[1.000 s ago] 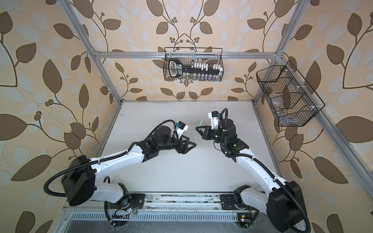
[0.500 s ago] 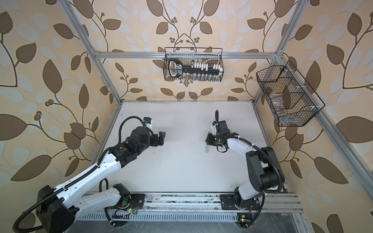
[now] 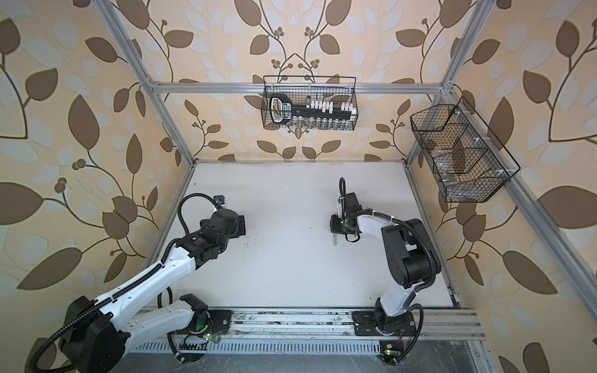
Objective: Insert pens into pen caps
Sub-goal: Place the pen at the center of the table, then reset both arms
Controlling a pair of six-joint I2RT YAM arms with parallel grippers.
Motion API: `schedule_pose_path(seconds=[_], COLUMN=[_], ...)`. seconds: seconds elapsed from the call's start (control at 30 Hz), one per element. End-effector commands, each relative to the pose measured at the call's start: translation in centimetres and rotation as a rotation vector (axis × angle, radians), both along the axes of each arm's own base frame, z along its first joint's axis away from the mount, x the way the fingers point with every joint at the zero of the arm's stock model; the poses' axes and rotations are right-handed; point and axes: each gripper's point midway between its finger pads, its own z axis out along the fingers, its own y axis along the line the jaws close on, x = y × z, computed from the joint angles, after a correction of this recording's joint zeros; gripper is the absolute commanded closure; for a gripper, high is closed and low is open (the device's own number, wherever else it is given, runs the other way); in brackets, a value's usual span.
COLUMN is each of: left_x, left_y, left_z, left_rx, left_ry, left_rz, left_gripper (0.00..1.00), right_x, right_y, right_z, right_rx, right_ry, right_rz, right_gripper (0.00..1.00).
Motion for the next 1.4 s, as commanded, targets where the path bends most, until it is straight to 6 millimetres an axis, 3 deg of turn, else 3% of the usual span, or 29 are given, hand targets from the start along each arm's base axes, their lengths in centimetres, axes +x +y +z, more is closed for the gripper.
schedule_pose_path(seconds=[0.0, 0.2, 0.37, 0.47, 0.63, 0.73, 0.83, 0.9, 1.03, 1.1, 1.2, 1.23, 1.3, 1.37], left_x=[0.2, 0.7, 1.0, 1.6, 2.2, 2.8, 3.9, 4.7, 6.2, 6.7, 8.0, 8.4, 8.4, 7.5], left_y=[1.5, 3.2, 6.8, 8.1, 9.1, 10.6, 10.3, 9.6, 9.2, 9.4, 9.8, 9.9, 10.0, 10.5], left_z=[1.4, 2.2, 2.6, 2.9, 0.0, -1.7, -3.0, -3.2, -5.2, -6.0, -7.8, -8.0, -8.1, -7.6], left_rx=[0.014, 0.034, 0.125, 0.204, 0.185, 0.152, 0.109, 0.104, 0.084, 0.084, 0.05, 0.03, 0.034, 0.028], left_ry=[-0.054, -0.086, -0.153, -0.274, -0.322, -0.292, -0.307, -0.33, -0.276, -0.242, -0.14, -0.118, -0.119, -0.18], left_rz=[0.072, 0.126, 0.266, 0.299, 0.229, 0.265, 0.227, 0.174, 0.12, 0.134, 0.117, 0.116, 0.116, 0.15], left_gripper=[0.01, 0.01, 0.01, 0.01, 0.01, 0.01, 0.01, 0.01, 0.01, 0.01, 0.01, 0.01, 0.01, 0.01], right_x=[0.3, 0.4, 0.6, 0.3, -2.2, -3.9, -5.0, -4.8, -3.2, -3.2, -2.3, -2.3, -2.3, -2.7], right_y=[-0.9, -1.0, -2.5, -6.4, -13.5, -16.7, -18.7, -18.8, -17.1, -17.0, -14.6, -14.7, -15.6, -14.9], right_z=[0.1, 2.7, 8.2, 11.0, 13.4, 13.6, 12.2, 11.1, 12.1, 10.9, 10.8, 10.1, 10.1, 10.3], right_rx=[-0.058, -0.046, -0.077, -0.175, -0.295, -0.379, -0.447, -0.458, -0.41, -0.403, -0.466, -0.452, -0.41, -0.439], right_ry=[0.002, -0.057, -0.24, -0.389, -0.628, -0.755, -0.809, -0.832, -0.956, -0.961, -0.999, -0.95, -0.962, -0.973], right_rz=[-0.009, -0.009, -0.052, -0.17, -0.375, -0.485, -0.566, -0.54, -0.455, -0.437, -0.354, -0.35, -0.367, -0.348], right_gripper=[0.68, 0.53, 0.46, 0.37, 0.32, 0.3, 0.3, 0.3, 0.3, 0.3, 0.23, 0.01, 0.0, 0.0])
